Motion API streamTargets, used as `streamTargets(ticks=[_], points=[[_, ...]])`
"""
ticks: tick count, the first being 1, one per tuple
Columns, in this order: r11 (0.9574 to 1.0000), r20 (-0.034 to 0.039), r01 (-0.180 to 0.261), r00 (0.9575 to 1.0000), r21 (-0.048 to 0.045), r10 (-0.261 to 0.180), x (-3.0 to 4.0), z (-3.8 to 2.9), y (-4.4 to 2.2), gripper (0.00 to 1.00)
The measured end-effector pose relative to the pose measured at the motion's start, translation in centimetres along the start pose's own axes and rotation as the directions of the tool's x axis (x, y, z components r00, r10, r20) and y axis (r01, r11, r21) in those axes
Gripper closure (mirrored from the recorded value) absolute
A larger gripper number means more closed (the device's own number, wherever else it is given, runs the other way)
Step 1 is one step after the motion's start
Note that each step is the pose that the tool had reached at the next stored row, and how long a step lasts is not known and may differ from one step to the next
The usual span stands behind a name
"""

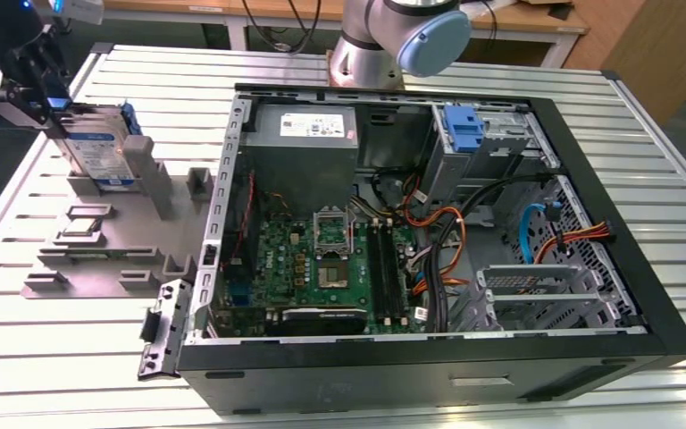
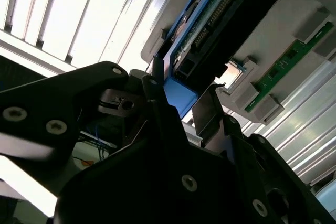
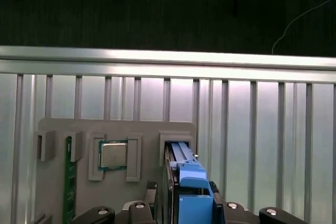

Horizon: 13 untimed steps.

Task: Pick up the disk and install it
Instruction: 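Pick up the disk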

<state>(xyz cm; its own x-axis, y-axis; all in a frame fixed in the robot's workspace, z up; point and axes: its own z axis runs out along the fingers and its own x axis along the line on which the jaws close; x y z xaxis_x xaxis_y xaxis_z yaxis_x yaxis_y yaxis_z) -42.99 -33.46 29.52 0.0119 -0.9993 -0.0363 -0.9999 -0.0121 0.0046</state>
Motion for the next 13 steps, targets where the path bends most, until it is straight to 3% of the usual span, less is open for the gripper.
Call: streamTargets(ticks=[13], points=[[0.9999, 0.0025, -0.012, 0.9999, -0.0003, 0.012, -0.07, 0.15, 0.04, 0.52]])
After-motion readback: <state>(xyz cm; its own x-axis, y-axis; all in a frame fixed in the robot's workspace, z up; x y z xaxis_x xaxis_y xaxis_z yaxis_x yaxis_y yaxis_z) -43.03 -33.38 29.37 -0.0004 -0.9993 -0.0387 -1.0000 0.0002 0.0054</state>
